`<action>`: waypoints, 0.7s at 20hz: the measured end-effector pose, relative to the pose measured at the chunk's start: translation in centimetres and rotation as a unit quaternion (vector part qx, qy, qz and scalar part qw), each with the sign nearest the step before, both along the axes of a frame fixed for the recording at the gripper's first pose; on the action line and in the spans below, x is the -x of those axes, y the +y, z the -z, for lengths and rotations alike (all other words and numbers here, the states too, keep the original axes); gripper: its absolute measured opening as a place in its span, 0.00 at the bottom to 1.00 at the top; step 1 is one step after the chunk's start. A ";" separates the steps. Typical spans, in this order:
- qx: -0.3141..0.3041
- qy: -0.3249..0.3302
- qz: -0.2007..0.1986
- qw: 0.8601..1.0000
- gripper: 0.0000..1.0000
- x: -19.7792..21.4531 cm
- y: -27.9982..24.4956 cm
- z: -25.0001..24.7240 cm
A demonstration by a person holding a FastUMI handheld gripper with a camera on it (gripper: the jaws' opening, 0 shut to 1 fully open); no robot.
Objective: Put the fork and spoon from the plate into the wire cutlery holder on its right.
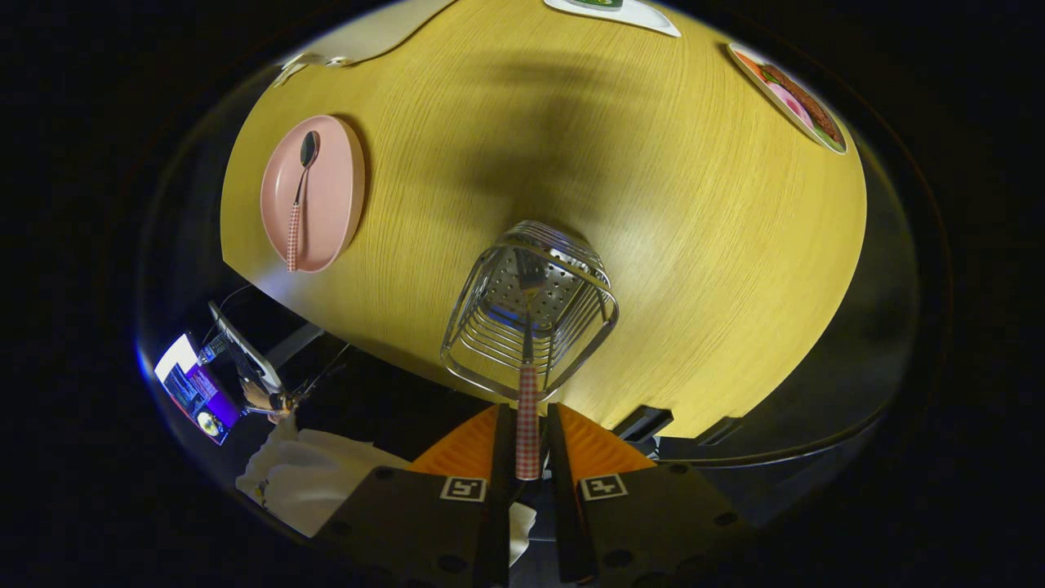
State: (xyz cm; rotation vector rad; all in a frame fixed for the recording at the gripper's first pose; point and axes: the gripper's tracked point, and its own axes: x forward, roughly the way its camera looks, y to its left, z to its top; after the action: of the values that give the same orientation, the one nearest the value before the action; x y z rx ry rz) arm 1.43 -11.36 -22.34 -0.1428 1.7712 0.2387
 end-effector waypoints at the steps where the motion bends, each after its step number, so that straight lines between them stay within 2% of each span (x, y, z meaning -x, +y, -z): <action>1: -0.005 -0.011 0.003 1.000 0.31 -0.3 0.0 -0.1; 7: -0.052 -0.088 0.019 0.995 0.93 -0.7 1.0 -3.0; 8: -0.058 -0.107 0.025 0.992 0.99 -0.9 1.1 -3.7; 14: -0.089 -0.223 0.059 0.969 0.99 0.4 1.5 -7.5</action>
State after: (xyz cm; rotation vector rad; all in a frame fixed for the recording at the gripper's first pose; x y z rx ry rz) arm 1.06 -9.90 -14.89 0.0370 1.2990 0.2555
